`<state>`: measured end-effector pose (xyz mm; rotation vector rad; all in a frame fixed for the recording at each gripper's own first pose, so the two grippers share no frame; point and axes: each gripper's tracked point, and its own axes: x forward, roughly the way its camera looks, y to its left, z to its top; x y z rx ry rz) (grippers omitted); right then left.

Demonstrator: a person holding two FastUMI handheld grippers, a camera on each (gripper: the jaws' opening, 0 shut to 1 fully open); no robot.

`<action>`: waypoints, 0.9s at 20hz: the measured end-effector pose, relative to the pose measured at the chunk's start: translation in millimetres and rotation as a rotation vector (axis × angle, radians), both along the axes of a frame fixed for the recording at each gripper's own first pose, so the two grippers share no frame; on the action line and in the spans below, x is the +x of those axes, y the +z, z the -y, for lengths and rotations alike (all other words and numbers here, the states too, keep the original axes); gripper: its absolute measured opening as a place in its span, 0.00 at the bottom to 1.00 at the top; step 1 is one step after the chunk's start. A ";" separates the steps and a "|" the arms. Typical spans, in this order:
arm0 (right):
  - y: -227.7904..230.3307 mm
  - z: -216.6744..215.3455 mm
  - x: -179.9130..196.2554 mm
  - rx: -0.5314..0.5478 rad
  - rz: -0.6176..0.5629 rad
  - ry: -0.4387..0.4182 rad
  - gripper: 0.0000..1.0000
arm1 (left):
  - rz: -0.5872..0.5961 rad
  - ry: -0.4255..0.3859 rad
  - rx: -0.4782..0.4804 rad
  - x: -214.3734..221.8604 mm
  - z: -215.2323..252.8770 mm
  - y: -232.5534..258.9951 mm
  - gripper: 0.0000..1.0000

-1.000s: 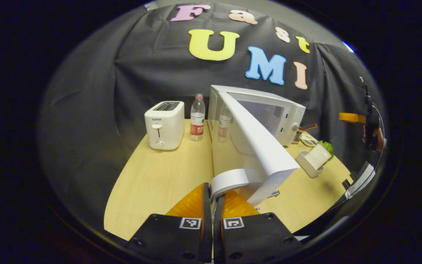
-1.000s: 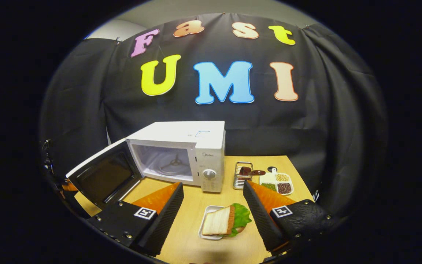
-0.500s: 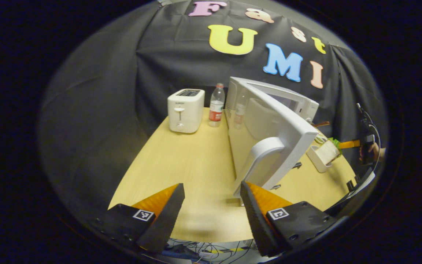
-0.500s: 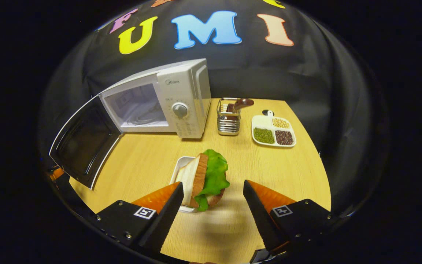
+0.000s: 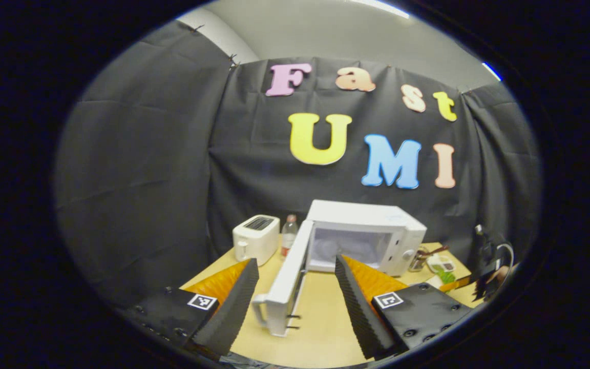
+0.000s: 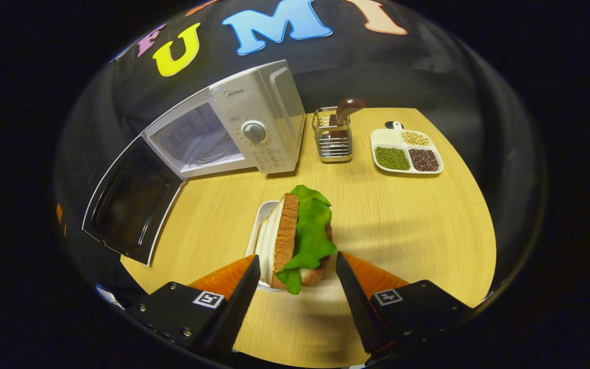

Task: Open the microwave oven with the left hand, put the food in, and close the microwave oven.

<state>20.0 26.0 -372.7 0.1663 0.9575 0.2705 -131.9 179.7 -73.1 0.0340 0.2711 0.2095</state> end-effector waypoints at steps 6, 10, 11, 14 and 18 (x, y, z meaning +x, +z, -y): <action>2.5 -2.6 3.8 0.149 -0.046 -0.022 0.31 | 0.072 -0.094 0.040 51.3 106.0 35.6 0.95; 14.5 -6.6 0.9 0.240 -0.051 -0.013 0.21 | 0.097 -0.057 0.029 63.1 121.1 54.6 0.95; 19.7 -7.4 2.4 0.269 -0.049 -0.017 0.20 | 0.103 -0.045 0.028 64.5 121.2 59.1 0.95; 44.3 -17.1 7.5 0.400 -0.048 -0.032 0.20 | 0.110 -0.031 0.042 66.9 121.5 65.7 0.95; 93.8 -38.5 12.5 0.616 -0.044 -0.077 0.20 | 0.132 -0.061 0.037 73.9 123.2 83.3 0.94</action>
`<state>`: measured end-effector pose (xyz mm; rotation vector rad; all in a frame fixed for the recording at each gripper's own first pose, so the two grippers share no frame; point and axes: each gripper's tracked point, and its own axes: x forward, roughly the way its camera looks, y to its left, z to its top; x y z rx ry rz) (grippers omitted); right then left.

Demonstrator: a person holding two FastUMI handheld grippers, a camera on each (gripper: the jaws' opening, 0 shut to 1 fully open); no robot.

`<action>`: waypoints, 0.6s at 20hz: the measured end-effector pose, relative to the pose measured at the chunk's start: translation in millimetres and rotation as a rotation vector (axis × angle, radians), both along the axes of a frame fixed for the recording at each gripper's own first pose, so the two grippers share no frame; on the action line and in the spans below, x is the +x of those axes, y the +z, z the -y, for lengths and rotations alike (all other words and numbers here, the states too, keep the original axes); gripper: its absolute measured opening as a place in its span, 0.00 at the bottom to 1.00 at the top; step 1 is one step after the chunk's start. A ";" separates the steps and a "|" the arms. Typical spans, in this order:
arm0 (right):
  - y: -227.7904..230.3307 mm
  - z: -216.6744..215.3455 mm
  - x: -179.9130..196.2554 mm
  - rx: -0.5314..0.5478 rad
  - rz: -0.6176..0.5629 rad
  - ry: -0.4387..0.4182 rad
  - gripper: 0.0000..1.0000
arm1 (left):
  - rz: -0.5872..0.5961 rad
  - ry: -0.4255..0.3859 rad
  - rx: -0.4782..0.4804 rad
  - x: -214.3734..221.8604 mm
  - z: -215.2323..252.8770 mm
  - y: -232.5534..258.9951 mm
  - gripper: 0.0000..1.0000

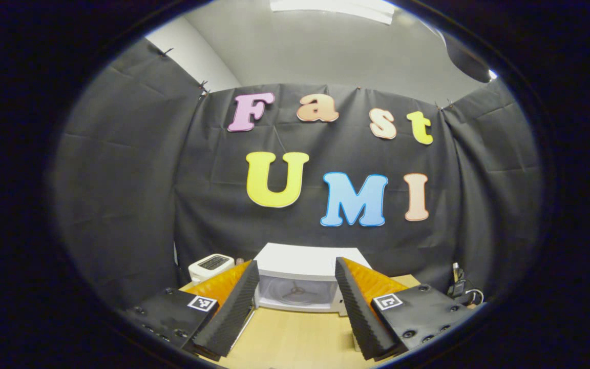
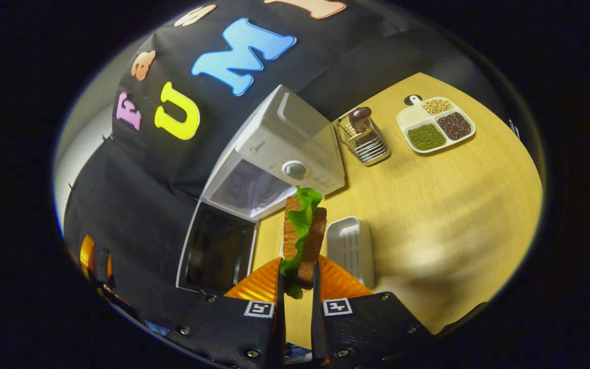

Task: Open the microwave oven with the left hand, put the food in, and close the microwave oven.

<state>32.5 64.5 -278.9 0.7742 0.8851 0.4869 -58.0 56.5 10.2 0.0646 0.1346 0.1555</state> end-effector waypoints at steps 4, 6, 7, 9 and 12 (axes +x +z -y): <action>35.6 -29.5 5.7 0.136 0.034 -0.061 0.20 | 0.031 -0.075 0.016 5.7 -5.1 30.2 0.95; 49.4 -51.4 5.8 0.215 0.031 -0.094 0.20 | 0.038 -0.103 0.018 5.6 -20.0 43.3 0.94; 55.9 -62.0 7.3 0.257 0.025 -0.113 0.20 | 0.041 -0.107 0.007 5.0 -30.8 48.6 0.95; 63.6 -83.1 12.0 0.321 0.017 -0.157 0.20 | 0.024 -0.100 -0.020 0.7 -56.6 45.3 0.95; 62.6 -113.7 20.9 0.384 0.007 -0.211 0.20 | 0.014 -0.094 -0.047 -5.9 -94.0 44.8 0.94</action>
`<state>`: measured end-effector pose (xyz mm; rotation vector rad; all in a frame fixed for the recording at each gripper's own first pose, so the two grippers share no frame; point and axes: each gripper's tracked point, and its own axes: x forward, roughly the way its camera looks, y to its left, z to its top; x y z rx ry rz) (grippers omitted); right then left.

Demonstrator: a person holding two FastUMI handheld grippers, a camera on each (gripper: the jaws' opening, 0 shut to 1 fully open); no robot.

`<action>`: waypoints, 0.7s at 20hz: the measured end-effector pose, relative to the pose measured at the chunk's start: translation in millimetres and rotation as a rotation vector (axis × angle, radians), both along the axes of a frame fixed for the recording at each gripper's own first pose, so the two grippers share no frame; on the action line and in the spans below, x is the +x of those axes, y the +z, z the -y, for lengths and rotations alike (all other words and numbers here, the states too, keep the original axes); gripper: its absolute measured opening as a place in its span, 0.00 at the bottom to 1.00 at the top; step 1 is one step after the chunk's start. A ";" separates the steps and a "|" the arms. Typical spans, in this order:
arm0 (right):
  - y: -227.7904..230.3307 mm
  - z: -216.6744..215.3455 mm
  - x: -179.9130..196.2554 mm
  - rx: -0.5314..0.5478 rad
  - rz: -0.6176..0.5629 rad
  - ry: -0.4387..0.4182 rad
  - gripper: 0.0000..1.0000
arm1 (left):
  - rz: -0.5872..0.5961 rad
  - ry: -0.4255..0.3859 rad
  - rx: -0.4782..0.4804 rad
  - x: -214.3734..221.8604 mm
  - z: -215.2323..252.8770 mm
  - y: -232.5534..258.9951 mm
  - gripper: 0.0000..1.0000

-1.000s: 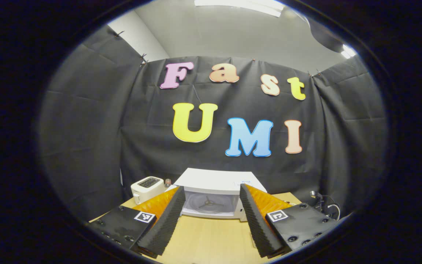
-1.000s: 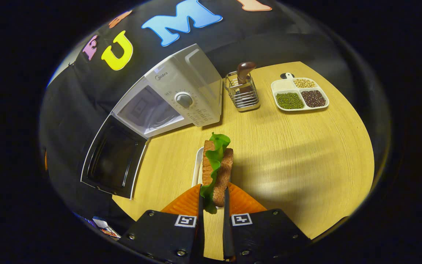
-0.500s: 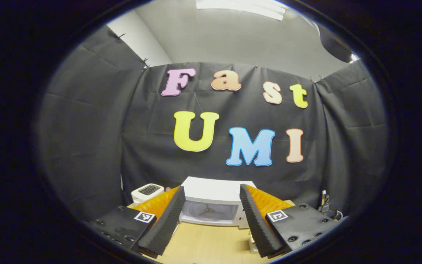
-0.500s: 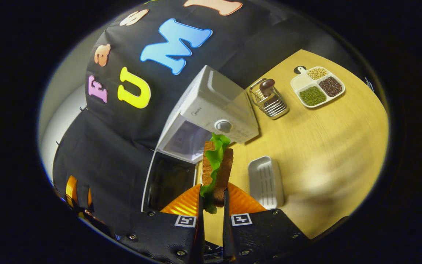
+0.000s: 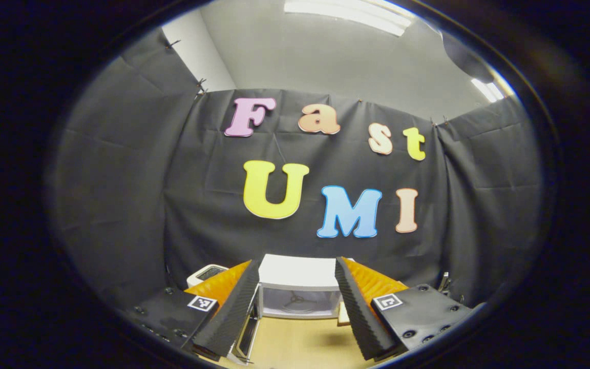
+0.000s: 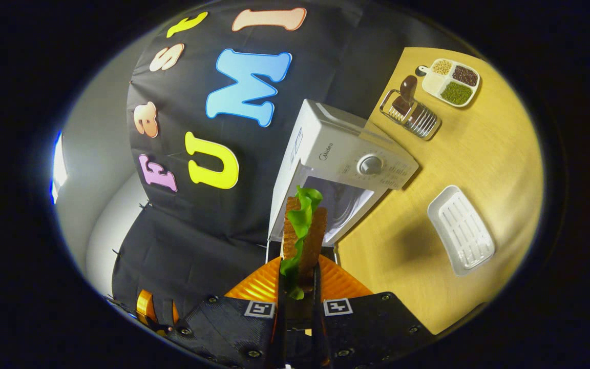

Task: Open the microwave oven with the left hand, put the food in, and close the microwave oven.

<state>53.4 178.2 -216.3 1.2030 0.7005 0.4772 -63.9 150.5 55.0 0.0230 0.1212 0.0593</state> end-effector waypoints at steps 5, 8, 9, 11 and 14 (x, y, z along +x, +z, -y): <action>-18.7 -36.0 25.4 0.061 -0.023 -0.118 0.20 | 0.006 -0.029 -0.002 -8.0 -49.0 7.8 0.95; -35.8 -53.7 43.2 0.057 -0.053 -0.165 0.20 | 0.015 -0.030 0.001 -12.1 -71.1 14.2 0.95; -39.4 -59.2 52.4 0.072 -0.056 -0.181 0.20 | 0.018 -0.032 0.007 -13.4 -76.1 15.6 0.94; -45.4 -71.4 70.0 0.089 -0.068 -0.212 0.20 | 0.010 -0.028 0.007 -12.8 -84.0 10.0 0.96; -65.1 -89.3 94.8 0.037 -0.083 -0.246 0.20 | 0.003 -0.031 -0.008 -13.2 -93.8 9.6 0.95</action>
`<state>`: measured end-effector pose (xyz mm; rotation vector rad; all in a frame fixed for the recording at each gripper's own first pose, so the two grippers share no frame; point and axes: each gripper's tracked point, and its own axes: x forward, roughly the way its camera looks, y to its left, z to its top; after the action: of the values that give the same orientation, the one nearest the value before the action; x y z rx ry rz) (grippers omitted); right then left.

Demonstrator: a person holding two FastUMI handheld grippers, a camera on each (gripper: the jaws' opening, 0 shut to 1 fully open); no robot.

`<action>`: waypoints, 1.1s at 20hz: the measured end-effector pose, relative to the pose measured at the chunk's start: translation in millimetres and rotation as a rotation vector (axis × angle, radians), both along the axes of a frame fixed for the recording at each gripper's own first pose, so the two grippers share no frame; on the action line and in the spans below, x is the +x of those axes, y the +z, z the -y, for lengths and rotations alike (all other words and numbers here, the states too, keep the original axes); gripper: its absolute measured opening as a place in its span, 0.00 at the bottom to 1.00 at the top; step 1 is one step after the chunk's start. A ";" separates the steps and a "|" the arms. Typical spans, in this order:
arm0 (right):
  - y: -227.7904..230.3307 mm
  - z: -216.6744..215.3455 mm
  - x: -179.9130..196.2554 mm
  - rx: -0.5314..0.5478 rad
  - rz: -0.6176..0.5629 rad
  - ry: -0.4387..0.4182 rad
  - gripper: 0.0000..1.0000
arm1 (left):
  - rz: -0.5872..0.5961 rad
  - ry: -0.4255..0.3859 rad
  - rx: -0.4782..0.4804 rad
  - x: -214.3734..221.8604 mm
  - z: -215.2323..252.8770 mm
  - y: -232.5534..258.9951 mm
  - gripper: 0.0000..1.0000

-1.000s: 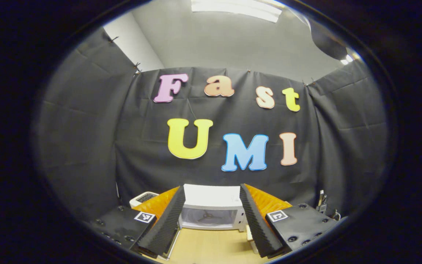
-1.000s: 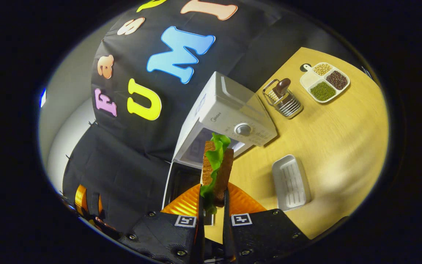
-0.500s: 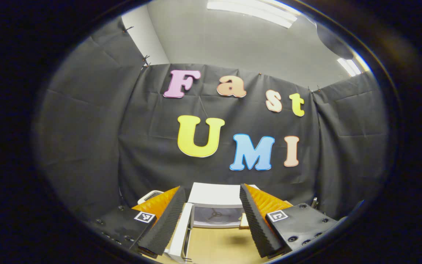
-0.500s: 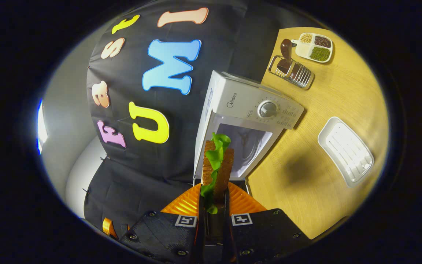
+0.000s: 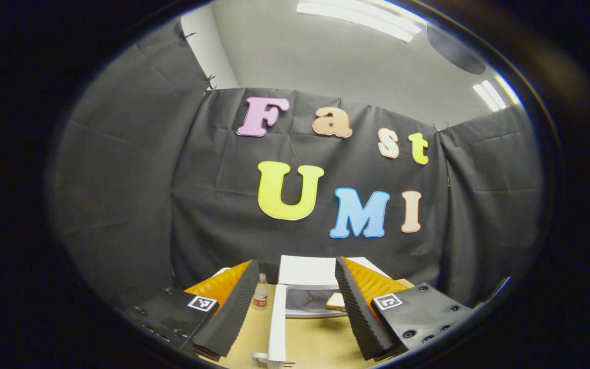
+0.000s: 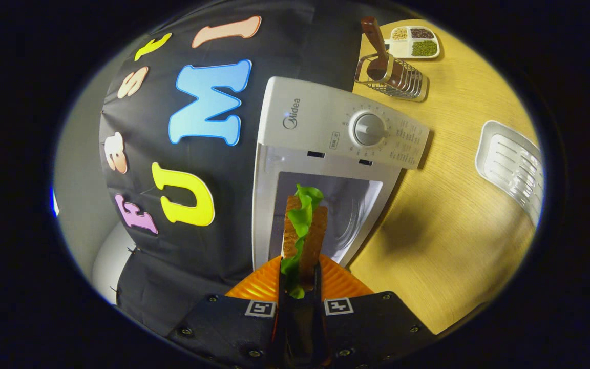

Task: Open the microwave oven with the left hand, put the food in, and close the microwave oven.

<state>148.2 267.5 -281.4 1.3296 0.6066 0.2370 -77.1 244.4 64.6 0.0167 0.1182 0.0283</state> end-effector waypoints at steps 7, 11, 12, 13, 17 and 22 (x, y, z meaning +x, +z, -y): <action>-27.7 -27.6 69.7 -0.070 -0.008 -0.173 0.21 | -0.022 0.045 0.008 7.0 -31.5 -9.5 0.95; -41.5 -45.7 108.3 -0.058 -0.034 -0.282 0.20 | -0.047 0.049 0.029 19.1 -39.1 -21.2 0.94; -45.5 -48.6 117.3 -0.053 -0.043 -0.312 0.20 | -0.059 0.051 0.044 20.3 -42.4 -26.8 0.95; -52.7 -51.7 126.4 -0.055 -0.059 -0.337 0.20 | -0.070 0.053 0.059 21.9 -45.8 -32.6 0.95; -80.7 -72.0 155.0 -0.088 -0.116 -0.378 0.20 | -0.087 0.069 0.065 23.7 -53.3 -42.0 0.95; -91.0 -88.3 165.5 -0.123 -0.120 -0.377 0.21 | -0.083 0.110 0.061 19.0 -66.3 -43.2 0.94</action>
<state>313.7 355.7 -372.3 1.3171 0.4521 -0.1859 -58.1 310.6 21.4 0.0721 0.2011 0.1409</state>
